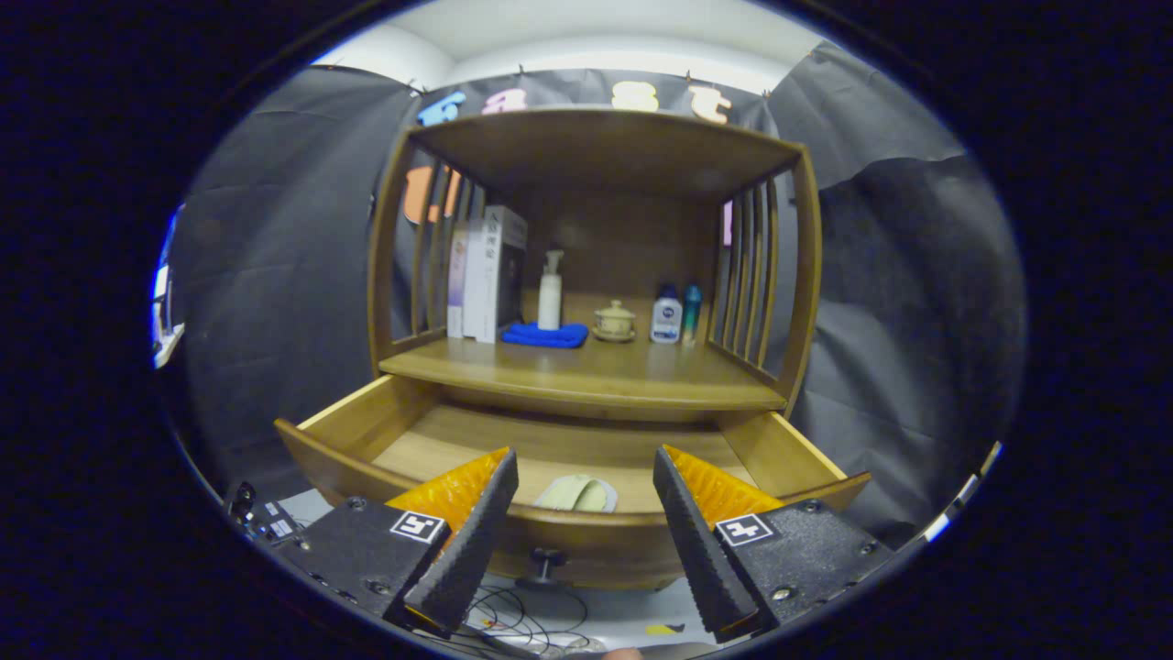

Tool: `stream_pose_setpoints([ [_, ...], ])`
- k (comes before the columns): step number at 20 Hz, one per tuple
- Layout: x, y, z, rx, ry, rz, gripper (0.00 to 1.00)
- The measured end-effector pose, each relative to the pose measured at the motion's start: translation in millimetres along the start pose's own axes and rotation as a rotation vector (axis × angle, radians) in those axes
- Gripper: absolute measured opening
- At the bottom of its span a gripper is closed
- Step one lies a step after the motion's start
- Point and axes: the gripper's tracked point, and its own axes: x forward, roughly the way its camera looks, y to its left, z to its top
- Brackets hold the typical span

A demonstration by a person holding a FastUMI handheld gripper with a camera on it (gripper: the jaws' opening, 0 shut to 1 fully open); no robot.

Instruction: Pull open the drawer, take out the items inside it, and place them on the countertop above the cabinet.

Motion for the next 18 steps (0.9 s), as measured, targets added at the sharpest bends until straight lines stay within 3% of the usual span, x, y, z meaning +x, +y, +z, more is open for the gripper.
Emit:
stream_pose_setpoints([
  [8, 69, 7, -16, -0.007, 0.482, 0.008, 0.91],
  [16, 84, 16, -65, 0.033, 0.726, 0.02, 0.87],
  [18, 87, 17, -71, 0.052, 0.75, 0.027, 0.79],
])
